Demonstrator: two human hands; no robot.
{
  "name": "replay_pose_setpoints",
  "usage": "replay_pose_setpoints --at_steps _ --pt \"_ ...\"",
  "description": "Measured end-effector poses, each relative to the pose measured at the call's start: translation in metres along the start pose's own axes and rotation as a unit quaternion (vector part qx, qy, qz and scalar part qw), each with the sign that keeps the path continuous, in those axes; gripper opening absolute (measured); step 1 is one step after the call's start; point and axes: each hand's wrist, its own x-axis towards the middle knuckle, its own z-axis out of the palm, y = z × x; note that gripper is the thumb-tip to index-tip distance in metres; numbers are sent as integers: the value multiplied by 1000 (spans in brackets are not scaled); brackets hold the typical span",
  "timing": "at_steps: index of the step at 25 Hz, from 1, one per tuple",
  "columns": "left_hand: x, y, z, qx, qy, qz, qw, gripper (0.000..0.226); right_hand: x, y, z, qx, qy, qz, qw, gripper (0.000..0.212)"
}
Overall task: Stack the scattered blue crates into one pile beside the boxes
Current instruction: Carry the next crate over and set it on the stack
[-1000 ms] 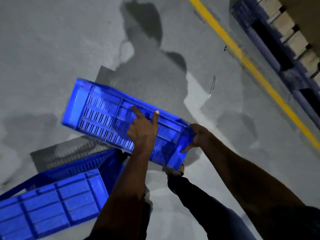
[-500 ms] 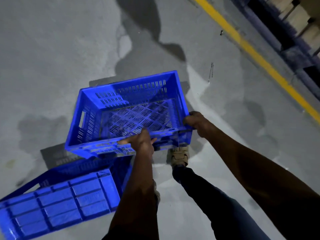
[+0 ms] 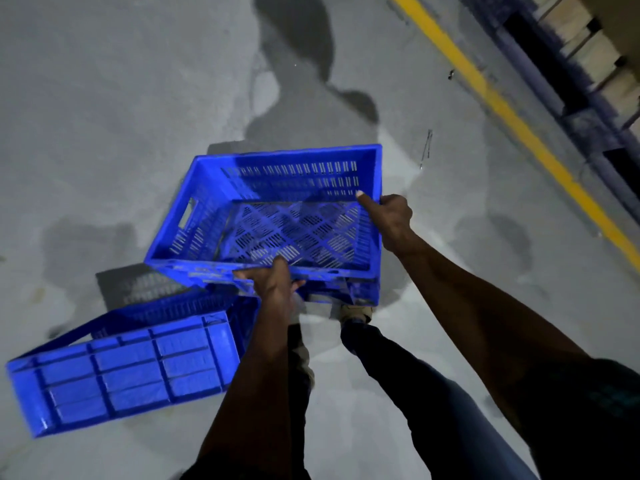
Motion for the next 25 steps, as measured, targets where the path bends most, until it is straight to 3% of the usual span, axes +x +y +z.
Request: replay_pose_setpoints --at_steps 2,5,6,9,14,17,20,21,25 --pt "-10 5 -7 -2 -18 -1 1000 92 -5 2 -4 64 0 50 997 75" --pt "-24 11 -18 8 -41 -19 999 78 -39 -19 -14 147 -17 65 987 20" --pt "-25 11 -22 8 -53 -26 998 68 -47 -22 -15 151 -3 53 987 12" --pt "-34 10 -43 12 -91 -39 995 32 -93 -44 -19 190 37 13 981 25" --pt "-75 16 -87 66 -123 -86 987 12 -175 -65 -27 148 52 -55 986 32" --pt "-107 21 -117 99 -105 -72 987 24 -220 -64 -35 85 39 -84 992 29" --pt "-120 22 -150 173 -45 -5 984 74 -253 -60 -57 104 10 -105 989 28" --pt "-123 24 -161 198 -13 21 980 80 -262 -56 -67 128 -1 -102 987 27" --pt "-146 41 -200 159 61 88 982 81 -305 -43 -115 205 -51 -93 973 29"
